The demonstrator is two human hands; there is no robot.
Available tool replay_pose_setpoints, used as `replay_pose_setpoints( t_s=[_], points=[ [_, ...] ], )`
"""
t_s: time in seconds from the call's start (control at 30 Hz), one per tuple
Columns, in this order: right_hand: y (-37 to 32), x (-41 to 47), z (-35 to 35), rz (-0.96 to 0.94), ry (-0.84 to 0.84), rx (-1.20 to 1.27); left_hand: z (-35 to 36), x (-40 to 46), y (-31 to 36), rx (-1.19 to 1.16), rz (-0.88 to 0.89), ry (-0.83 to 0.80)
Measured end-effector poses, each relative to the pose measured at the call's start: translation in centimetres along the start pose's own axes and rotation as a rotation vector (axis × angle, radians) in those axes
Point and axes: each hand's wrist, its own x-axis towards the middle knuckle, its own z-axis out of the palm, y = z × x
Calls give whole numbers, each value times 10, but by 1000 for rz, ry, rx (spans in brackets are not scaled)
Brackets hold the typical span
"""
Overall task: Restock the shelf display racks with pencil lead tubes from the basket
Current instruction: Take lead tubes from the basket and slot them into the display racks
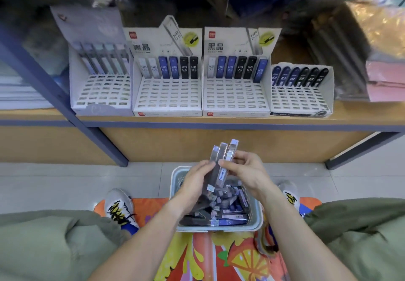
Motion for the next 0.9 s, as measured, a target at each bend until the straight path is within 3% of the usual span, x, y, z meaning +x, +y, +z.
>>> replay_pose_setpoints(
  t_s=[0.27, 0.47, 0.6, 0.9],
  points=[
    [-106, -18, 41, -392, 31, -127, -20, -44, 113, 172, 258, 38],
    [-170, -20, 86, -610, -74, -129, -59, -65, 182, 81, 313, 26],
    [-177, -7, 114, -666, -107, -100, -76, -76, 202, 52, 290, 39],
    [-169, 28, 177, -628, -110, -103, -125, -62, 201, 47, 295, 290]
  ],
)
